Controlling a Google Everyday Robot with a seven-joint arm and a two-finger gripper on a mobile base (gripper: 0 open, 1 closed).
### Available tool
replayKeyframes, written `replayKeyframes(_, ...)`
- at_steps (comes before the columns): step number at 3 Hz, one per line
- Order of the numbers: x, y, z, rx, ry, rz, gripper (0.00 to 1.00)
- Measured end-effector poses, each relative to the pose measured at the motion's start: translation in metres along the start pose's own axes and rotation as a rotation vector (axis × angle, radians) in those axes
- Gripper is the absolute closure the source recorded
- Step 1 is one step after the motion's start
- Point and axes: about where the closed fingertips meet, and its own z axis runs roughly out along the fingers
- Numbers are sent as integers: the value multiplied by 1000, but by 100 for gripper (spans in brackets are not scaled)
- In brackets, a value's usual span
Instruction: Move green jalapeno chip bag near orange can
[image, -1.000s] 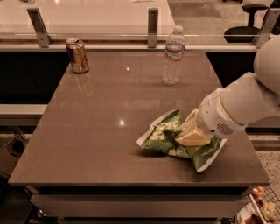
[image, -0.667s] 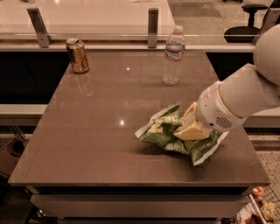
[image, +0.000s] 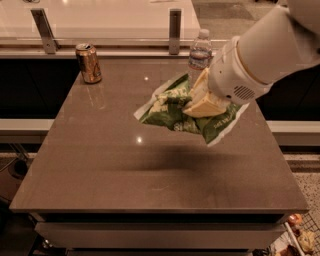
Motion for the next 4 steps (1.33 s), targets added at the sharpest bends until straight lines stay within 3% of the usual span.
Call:
replayKeyframes(1,-52,-47,-11,101,-138,-122,100)
replayKeyframes(2,-79,-85,-14,154,-233,-187,100)
replayKeyframes(3,-101,-118,-10,207,-267,-235,100)
replayKeyframes(4,-101,-118,-10,207,-267,-235,100)
